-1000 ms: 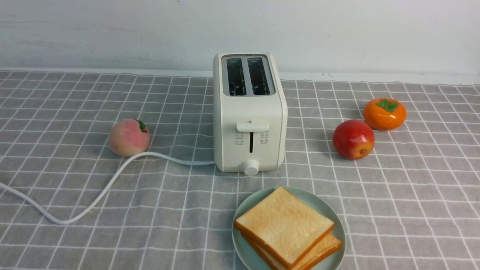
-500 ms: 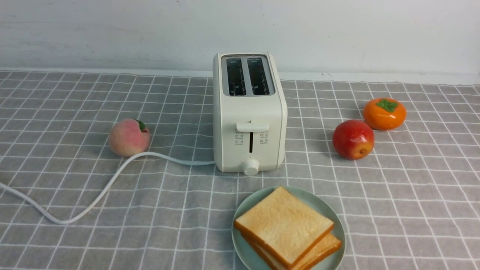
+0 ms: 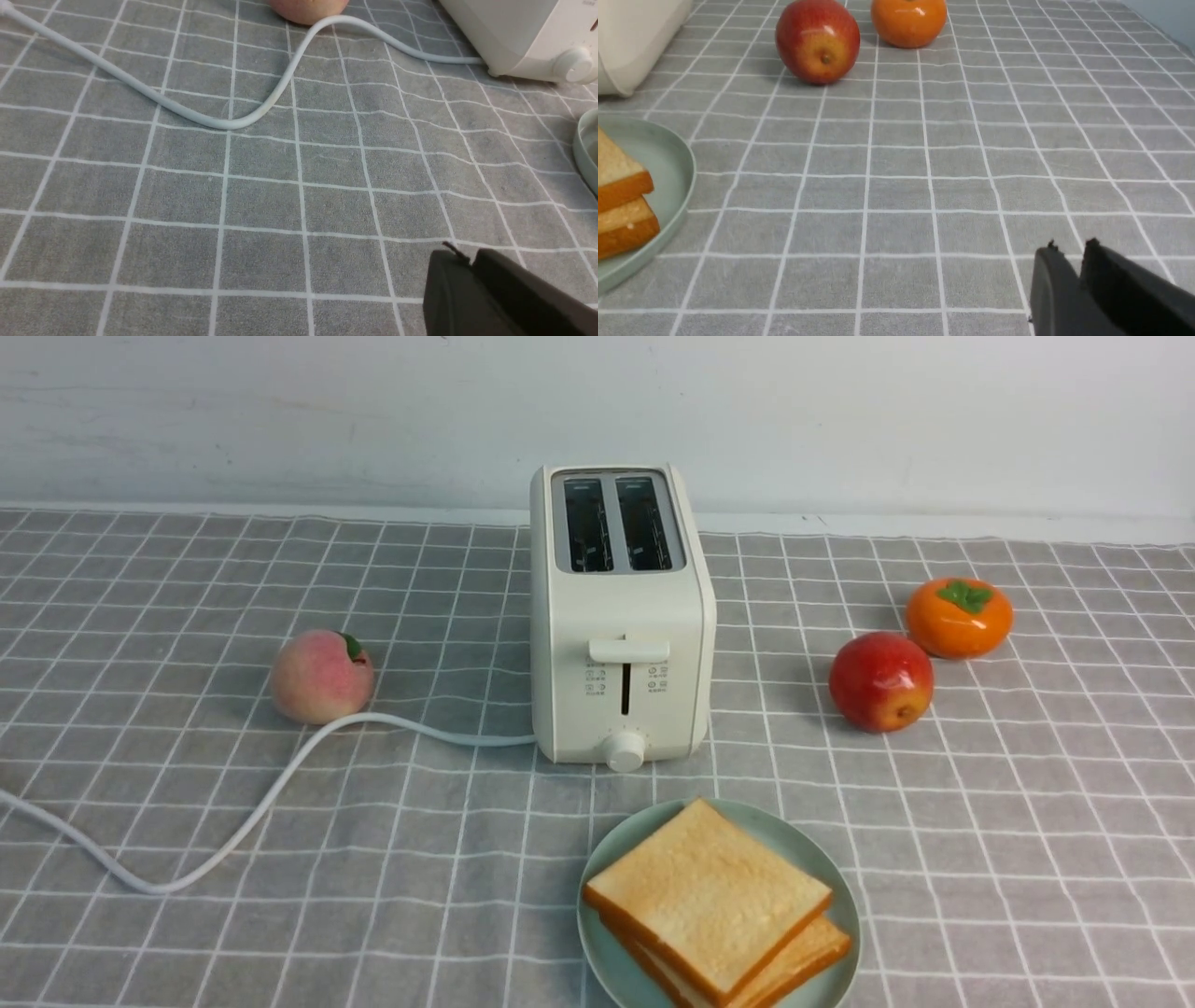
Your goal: Take toasted bread from bread machine on grey coffee table place on plate.
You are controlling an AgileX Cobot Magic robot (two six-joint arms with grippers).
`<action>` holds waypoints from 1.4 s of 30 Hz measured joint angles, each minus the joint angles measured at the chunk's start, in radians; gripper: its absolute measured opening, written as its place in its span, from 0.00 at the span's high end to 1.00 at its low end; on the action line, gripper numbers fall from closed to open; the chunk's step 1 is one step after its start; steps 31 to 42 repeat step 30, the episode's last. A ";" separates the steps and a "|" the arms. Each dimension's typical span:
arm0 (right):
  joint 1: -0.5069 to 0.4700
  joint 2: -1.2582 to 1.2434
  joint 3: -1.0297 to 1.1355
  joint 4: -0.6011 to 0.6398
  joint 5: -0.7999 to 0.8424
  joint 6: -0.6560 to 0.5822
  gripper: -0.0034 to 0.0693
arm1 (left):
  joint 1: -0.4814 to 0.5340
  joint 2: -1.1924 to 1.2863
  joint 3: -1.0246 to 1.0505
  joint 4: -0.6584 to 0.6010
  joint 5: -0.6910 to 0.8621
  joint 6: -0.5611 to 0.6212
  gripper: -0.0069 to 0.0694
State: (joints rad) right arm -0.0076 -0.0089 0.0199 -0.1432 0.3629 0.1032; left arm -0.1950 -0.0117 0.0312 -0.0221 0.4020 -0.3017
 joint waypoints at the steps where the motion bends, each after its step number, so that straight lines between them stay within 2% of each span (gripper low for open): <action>1: -0.003 0.000 -0.001 0.002 0.010 0.000 0.82 | 0.000 0.000 0.000 0.000 0.000 0.000 0.84; 42: -0.007 -0.001 -0.003 0.008 0.021 0.000 0.77 | 0.000 0.000 0.000 0.000 0.000 0.000 0.79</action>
